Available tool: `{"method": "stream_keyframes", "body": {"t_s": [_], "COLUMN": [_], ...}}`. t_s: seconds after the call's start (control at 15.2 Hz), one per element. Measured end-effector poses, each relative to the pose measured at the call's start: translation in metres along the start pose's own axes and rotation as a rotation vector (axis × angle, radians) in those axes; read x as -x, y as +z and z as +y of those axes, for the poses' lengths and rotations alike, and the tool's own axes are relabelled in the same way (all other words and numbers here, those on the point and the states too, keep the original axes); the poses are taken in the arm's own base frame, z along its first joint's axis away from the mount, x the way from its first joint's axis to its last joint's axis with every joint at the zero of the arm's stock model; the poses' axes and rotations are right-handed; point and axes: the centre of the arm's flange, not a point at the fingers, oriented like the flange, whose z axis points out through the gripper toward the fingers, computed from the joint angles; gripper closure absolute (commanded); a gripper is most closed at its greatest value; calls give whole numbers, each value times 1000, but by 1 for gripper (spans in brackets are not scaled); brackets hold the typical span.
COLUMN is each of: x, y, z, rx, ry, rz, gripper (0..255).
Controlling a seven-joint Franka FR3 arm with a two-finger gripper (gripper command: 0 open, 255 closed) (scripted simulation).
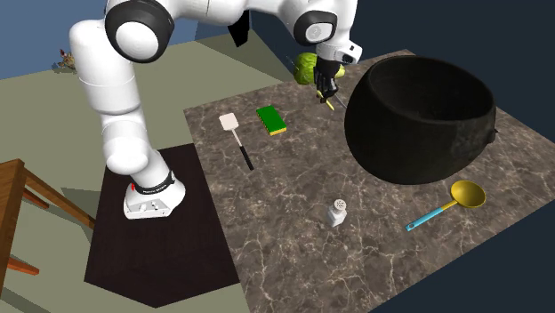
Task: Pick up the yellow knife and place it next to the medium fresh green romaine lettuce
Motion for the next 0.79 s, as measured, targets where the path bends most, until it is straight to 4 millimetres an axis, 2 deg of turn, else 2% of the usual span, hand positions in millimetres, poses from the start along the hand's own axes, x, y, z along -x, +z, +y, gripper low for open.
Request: {"method": "stream_keyframes", "body": {"t_s": [0.79], "x": [1], "y": [60], "z": [3], "rx": [0], "ry": [1], "rz": [3], "gripper": [255]}}
